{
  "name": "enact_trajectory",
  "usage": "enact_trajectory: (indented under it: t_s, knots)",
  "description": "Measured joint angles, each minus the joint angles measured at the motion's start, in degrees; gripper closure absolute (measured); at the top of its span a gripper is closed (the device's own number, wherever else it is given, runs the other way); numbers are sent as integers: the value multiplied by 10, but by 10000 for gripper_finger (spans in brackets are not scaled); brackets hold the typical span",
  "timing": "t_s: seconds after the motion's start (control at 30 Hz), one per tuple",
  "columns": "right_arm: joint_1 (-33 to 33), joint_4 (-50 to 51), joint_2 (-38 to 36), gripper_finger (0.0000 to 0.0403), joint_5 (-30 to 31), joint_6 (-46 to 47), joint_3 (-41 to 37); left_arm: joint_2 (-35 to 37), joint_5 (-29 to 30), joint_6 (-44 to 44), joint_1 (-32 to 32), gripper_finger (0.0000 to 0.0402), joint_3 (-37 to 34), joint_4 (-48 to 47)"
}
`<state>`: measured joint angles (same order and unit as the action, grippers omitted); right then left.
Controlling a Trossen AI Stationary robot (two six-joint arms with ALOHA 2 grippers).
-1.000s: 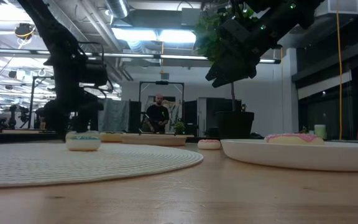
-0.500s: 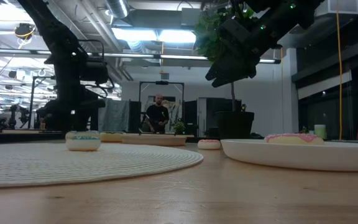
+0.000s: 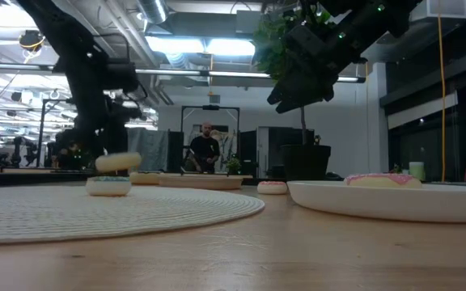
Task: Pick & Place donuts
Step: Put the large blue donut on the white plate
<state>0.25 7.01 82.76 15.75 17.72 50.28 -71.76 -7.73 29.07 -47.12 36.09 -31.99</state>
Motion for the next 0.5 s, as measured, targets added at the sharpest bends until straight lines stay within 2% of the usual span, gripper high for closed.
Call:
enact_trajectory:
  t_s: [0.27, 0.5]
  knots:
    - [0, -27, 0, 161, 12, 1, 0, 69, -12, 52, 65, 281, 0, 9]
    - [0, -38, 0, 175, 12, 1, 0, 83, -10, 114, 141, 281, 0, 48]
